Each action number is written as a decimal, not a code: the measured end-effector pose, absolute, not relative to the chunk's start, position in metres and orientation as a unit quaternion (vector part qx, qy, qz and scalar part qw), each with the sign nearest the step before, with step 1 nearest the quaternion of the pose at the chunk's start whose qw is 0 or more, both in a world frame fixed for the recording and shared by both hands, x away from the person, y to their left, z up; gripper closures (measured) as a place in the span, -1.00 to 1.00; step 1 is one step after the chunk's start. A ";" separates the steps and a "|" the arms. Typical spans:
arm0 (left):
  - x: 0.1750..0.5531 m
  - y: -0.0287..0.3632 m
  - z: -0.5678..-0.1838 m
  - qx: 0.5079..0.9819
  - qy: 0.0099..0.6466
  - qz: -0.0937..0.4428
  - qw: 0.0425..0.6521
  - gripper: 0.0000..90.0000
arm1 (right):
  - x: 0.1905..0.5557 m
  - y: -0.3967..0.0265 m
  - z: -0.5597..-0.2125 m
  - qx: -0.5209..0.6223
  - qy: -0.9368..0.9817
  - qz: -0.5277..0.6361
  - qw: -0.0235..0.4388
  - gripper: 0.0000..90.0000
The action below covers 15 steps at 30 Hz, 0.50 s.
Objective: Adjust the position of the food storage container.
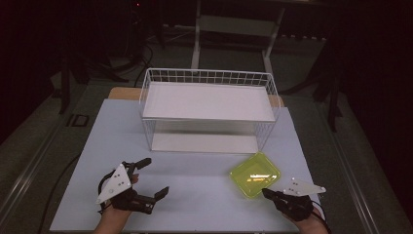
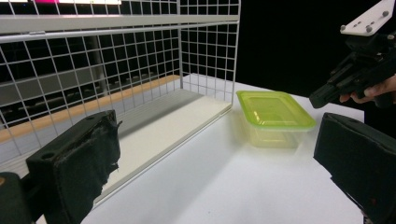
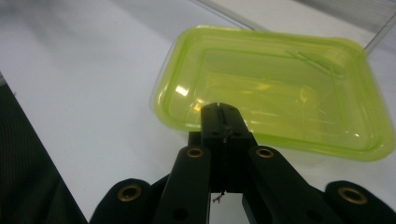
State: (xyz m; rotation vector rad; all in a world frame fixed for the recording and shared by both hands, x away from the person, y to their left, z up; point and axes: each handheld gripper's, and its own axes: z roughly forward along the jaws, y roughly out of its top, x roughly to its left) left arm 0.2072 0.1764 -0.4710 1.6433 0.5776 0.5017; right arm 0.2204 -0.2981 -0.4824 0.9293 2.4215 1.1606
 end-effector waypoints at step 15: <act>0.207 0.175 -0.472 0.716 0.249 0.215 0.615 -0.98 | 0.231 -0.276 -0.492 0.296 0.865 0.382 0.134 1.00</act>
